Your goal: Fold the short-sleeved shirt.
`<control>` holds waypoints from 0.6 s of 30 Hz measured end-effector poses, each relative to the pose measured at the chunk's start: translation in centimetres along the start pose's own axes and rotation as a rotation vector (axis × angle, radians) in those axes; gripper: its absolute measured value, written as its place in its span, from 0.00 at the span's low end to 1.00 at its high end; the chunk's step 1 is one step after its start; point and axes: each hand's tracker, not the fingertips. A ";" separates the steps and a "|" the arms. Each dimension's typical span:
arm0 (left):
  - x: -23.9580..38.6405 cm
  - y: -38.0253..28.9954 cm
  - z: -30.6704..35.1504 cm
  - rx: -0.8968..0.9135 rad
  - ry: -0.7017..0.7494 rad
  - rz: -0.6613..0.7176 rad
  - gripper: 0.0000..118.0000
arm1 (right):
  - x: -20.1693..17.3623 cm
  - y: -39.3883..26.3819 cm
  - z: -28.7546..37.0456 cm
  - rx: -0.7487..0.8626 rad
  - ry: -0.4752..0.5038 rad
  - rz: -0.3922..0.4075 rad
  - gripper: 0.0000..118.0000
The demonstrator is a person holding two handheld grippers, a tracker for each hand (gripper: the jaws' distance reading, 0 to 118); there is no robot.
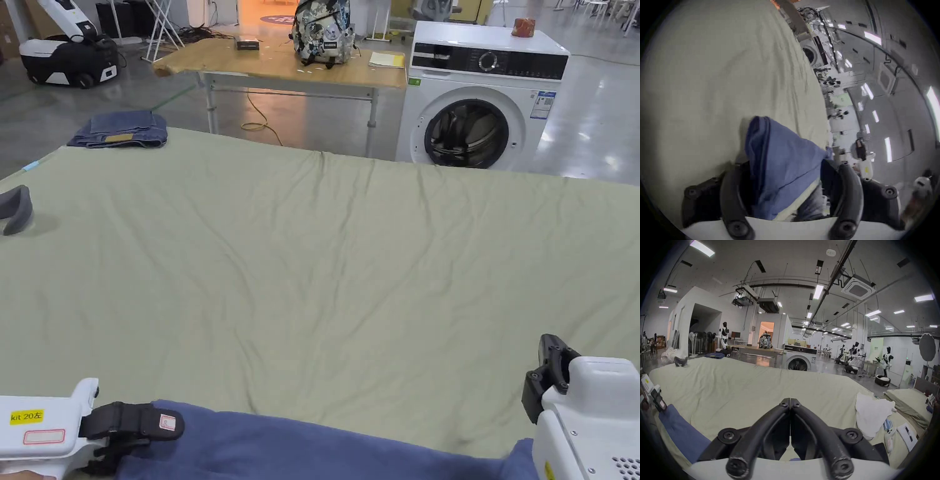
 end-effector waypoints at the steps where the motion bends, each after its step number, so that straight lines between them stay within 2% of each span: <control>1: -1.0 0.4 -0.5 -0.008 -0.014 0.004 0.39 | 0.1 0.0 0.0 0.005 0.001 -0.014 0.00; 2: -1.2 0.4 -0.9 0.008 0.025 -0.009 0.16 | 0.1 0.0 0.0 0.009 -0.001 -0.023 0.00; 3: -1.2 0.3 -1.6 0.011 0.110 -0.022 0.05 | 0.1 0.0 0.0 0.010 -0.005 -0.026 0.00; 4: -1.2 0.1 -2.1 0.021 0.174 -0.039 0.05 | 0.2 0.1 -0.1 0.009 -0.006 -0.031 0.00; 6: -1.4 -0.3 -2.1 0.059 0.038 0.014 0.04 | 0.3 0.1 -0.3 0.009 -0.007 -0.046 0.00; 7: -1.2 -0.4 -2.2 0.069 0.040 0.024 0.04 | 0.3 0.2 -0.4 0.010 -0.008 -0.051 0.00; 10: 0.1 -0.5 -2.1 0.072 0.132 -0.057 0.04 | 0.3 0.4 -0.4 0.021 -0.011 -0.068 0.00; 18: 6.0 1.0 2.5 0.132 0.176 -0.164 0.03 | 0.5 1.0 -0.6 0.040 -0.011 -0.065 0.00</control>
